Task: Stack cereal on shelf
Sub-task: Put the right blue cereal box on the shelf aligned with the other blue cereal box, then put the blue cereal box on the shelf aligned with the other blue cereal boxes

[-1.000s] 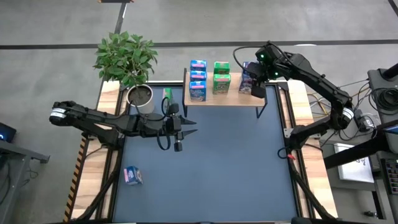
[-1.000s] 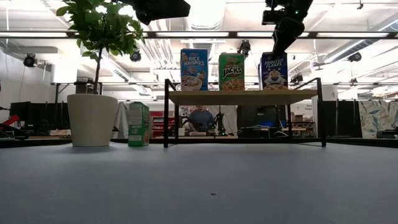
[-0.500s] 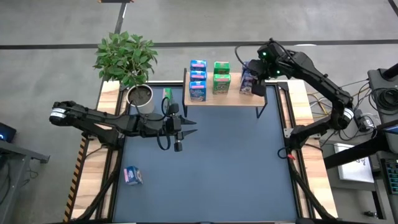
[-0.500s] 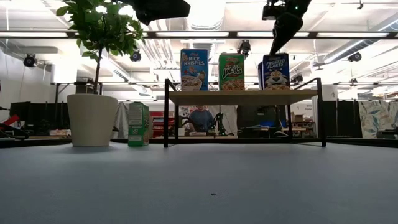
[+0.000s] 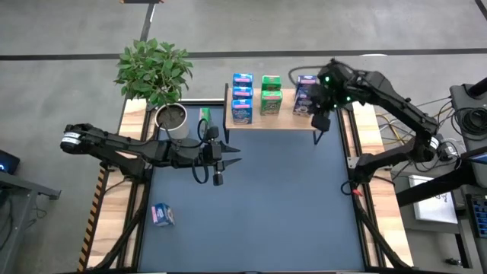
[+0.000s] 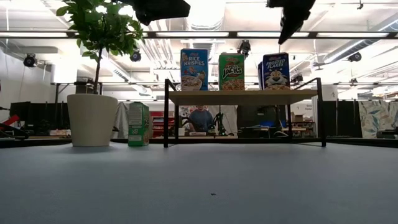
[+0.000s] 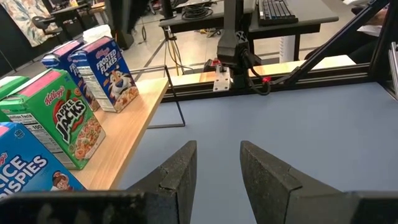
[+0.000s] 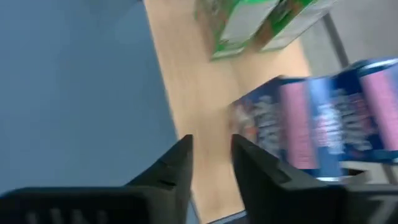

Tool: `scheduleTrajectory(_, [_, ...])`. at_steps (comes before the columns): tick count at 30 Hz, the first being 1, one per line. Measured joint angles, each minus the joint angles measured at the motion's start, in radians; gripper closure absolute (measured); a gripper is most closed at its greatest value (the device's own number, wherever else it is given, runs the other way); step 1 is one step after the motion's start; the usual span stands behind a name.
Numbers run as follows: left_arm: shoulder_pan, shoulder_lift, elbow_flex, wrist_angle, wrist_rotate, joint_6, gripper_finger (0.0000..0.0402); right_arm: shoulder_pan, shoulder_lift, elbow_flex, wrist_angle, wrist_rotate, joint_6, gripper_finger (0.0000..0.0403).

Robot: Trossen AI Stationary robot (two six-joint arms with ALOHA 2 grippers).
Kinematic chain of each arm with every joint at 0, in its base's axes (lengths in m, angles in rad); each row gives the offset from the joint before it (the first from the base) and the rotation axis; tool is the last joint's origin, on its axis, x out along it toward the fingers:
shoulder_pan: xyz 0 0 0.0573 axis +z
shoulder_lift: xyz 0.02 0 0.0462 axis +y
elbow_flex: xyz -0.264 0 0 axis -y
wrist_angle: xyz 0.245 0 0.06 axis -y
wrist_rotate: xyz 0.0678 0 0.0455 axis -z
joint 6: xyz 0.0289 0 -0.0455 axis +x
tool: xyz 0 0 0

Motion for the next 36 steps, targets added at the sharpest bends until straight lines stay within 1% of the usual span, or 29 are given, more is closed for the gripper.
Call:
scheduleTrajectory(3, [0.000,0.000,0.000,-0.004,0.000,0.001,0.0297,0.014,-0.023,-0.087,0.036,0.022,0.043,0.0342])
scheduleTrajectory(5, [0.000,0.000,0.000,-0.006,0.000,0.002,0.0297,0.013,-0.035,-0.152,0.069,0.076,0.047,0.0367])
scheduleTrajectory(7, [0.000,0.000,0.000,-0.006,0.000,0.004,0.0297,0.012,-0.041,-0.205,0.105,0.153,0.042,0.0386])
scheduleTrajectory(9, [0.000,0.000,0.000,-0.006,0.000,0.005,0.0297,0.012,-0.044,-0.244,0.140,0.253,0.037,0.0391])
scheduleTrajectory(11, [0.000,0.000,0.000,-0.008,0.000,0.005,0.0297,0.012,-0.045,-0.268,0.174,0.317,0.022,0.0392])
scheduleTrajectory(16, [0.000,0.000,0.000,-0.018,0.000,0.004,0.0297,0.012,-0.044,-0.278,0.203,0.345,-0.002,0.0392])
scheduleTrajectory(22, [0.000,0.000,0.000,-0.022,0.000,0.004,0.0297,0.012,-0.047,-0.275,0.199,0.350,-0.008,0.0394])
scheduleTrajectory(26, [0.000,0.000,0.000,-0.022,0.000,0.004,0.0297,0.012,-0.047,-0.275,0.195,0.329,0.006,0.0394])
scheduleTrajectory(32, [0.000,0.000,0.000,-0.022,0.000,-0.009,0.0297,0.019,-0.068,-0.275,0.195,0.191,0.051,0.0394])
scheduleTrajectory(36, [0.000,0.000,0.000,-0.026,0.000,-0.041,0.0297,0.048,-0.104,-0.275,0.197,0.152,0.083,0.0394])
